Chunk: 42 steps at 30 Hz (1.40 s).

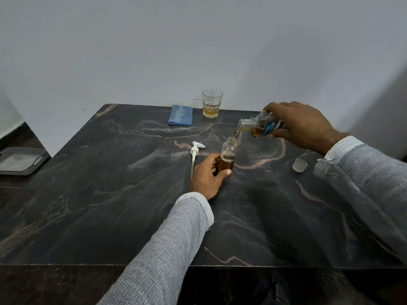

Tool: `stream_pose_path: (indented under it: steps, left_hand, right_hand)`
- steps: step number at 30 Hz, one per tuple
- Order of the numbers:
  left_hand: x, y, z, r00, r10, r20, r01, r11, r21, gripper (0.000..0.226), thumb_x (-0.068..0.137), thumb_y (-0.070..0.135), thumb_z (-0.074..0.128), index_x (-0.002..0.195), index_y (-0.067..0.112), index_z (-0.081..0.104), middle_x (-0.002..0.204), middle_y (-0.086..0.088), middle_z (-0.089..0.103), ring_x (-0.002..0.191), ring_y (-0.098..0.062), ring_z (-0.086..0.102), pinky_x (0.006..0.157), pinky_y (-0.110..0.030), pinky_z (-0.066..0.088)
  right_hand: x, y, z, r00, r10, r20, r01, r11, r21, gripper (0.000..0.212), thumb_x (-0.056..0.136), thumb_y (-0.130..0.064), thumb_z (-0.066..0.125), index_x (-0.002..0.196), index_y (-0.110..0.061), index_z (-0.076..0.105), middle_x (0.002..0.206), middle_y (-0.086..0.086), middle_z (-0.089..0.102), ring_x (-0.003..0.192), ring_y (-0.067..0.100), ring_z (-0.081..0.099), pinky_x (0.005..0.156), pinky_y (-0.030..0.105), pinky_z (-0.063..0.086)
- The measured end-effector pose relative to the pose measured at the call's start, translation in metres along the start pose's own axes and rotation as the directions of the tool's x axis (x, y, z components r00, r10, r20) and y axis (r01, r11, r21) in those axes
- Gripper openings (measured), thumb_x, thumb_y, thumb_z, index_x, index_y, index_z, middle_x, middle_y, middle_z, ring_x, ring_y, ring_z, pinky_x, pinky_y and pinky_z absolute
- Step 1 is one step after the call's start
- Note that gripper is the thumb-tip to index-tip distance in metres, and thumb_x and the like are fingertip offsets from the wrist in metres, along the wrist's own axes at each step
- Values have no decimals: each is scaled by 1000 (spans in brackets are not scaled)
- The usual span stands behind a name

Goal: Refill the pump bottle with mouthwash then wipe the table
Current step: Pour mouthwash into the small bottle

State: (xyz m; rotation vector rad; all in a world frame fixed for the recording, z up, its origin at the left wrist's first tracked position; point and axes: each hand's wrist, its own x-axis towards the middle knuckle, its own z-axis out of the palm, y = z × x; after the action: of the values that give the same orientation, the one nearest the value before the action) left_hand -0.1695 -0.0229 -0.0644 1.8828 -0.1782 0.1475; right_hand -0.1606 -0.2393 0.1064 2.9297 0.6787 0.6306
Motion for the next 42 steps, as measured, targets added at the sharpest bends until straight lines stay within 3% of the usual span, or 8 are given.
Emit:
stream_pose_path:
  steps: [42]
  left_hand:
    - [-2,6,-2,1000,-12,4,12,999,34,52,81,20,76,128,16,54,127,-9,64,116,-18,60,102,-30,48]
  right_hand:
    - [3,-1,-3,1000,-25,-17,24,999,-25,54,80,-29,76,126,-17,51,111,11,66,96,33,59,69,33,38]
